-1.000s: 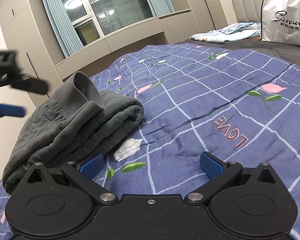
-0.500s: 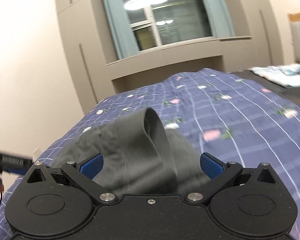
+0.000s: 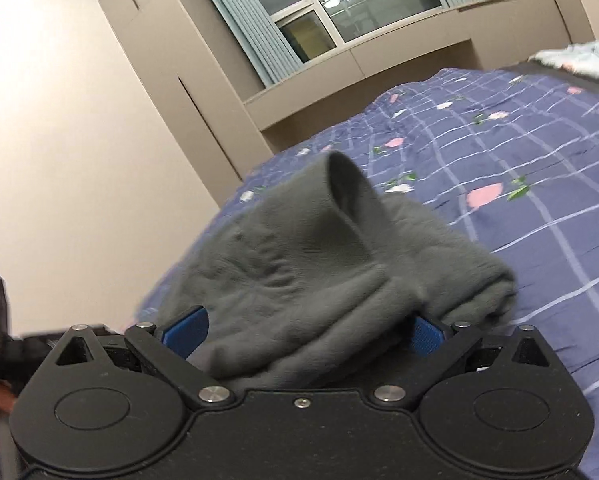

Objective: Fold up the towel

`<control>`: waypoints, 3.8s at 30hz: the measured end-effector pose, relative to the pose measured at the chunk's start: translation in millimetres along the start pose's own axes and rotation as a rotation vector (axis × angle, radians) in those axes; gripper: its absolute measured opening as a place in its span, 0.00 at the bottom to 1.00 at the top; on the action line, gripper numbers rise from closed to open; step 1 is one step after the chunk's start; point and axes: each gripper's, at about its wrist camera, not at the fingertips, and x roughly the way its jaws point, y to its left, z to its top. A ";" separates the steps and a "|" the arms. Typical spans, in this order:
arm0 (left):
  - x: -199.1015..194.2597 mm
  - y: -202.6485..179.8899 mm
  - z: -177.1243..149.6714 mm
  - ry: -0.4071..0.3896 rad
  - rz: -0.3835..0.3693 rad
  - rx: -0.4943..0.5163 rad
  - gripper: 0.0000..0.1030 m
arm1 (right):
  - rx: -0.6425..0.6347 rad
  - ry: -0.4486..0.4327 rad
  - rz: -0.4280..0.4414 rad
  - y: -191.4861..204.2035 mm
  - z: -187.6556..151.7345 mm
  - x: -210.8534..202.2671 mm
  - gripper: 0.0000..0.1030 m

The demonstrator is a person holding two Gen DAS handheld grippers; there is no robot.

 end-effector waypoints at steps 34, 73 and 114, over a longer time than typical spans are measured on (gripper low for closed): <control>15.0 -92.2 17.8 0.040 -0.032 0.198 0.99 | 0.095 -0.109 -0.264 -32.7 17.7 -5.7 0.22; 72.4 -113.6 20.4 -0.166 0.270 0.234 0.99 | -0.453 -0.069 -0.529 -39.4 28.6 95.2 0.99; 30.8 -89.7 -17.9 -0.083 0.075 0.129 1.00 | -0.337 -0.010 -0.459 -24.7 -9.1 52.6 1.00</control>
